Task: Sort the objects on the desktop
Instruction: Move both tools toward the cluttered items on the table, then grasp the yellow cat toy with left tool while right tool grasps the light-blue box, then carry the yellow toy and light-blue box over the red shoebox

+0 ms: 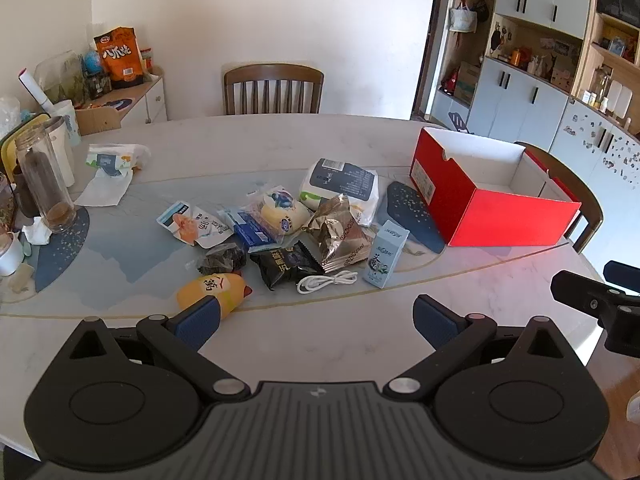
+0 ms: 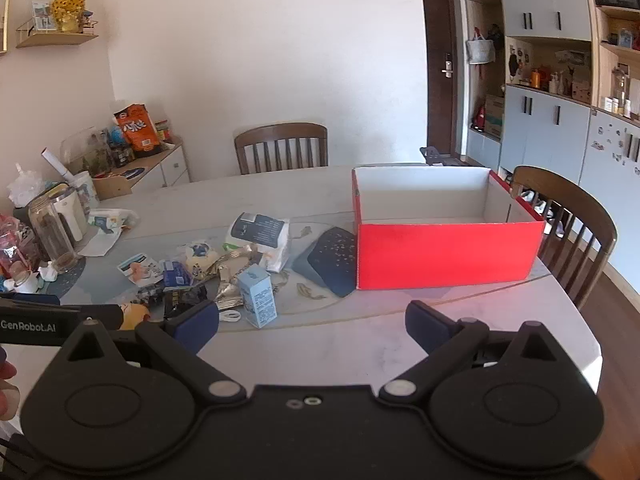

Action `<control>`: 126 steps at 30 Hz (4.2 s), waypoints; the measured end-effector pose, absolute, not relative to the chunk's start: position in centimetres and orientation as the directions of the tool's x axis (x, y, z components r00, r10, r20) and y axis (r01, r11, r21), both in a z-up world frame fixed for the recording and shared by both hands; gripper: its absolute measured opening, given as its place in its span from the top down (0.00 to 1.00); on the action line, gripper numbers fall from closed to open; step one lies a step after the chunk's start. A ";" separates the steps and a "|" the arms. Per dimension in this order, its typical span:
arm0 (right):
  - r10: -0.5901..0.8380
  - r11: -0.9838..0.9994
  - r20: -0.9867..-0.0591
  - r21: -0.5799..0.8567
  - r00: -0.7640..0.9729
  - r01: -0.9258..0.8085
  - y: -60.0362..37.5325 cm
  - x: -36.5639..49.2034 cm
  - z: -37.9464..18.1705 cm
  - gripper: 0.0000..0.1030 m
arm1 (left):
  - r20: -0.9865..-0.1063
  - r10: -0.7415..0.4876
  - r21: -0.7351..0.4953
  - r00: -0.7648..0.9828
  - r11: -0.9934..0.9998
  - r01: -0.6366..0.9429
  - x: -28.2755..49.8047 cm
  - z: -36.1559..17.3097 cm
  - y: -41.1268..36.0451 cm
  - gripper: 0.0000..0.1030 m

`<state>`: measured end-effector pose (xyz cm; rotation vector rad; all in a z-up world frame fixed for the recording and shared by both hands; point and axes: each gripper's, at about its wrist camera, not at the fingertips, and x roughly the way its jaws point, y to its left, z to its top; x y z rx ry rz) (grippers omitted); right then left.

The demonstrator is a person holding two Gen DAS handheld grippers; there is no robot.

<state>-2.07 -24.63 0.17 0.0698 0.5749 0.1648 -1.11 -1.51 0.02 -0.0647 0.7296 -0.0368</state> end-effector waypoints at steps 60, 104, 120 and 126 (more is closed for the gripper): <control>0.256 0.949 -0.666 0.036 0.700 -0.313 -18.2 10.4 -7.1 0.27 | -0.707 -0.010 0.048 0.707 0.997 0.063 7.2 -9.6 6.3 0.01; 0.198 0.963 -0.733 0.022 0.651 -0.268 -15.6 13.7 -5.1 0.72 | -0.688 -0.214 -0.088 0.693 0.973 0.213 8.8 -7.8 9.9 0.47; 0.242 0.961 -0.685 0.071 0.687 -0.268 -21.5 14.4 1.3 0.73 | -0.638 -0.223 -0.088 0.737 0.972 0.218 8.7 -2.4 5.3 0.48; 0.262 0.957 -0.671 0.089 0.694 -0.276 -25.4 15.7 2.8 0.73 | -0.613 -0.227 -0.087 0.757 0.971 0.221 9.5 -0.3 1.7 0.48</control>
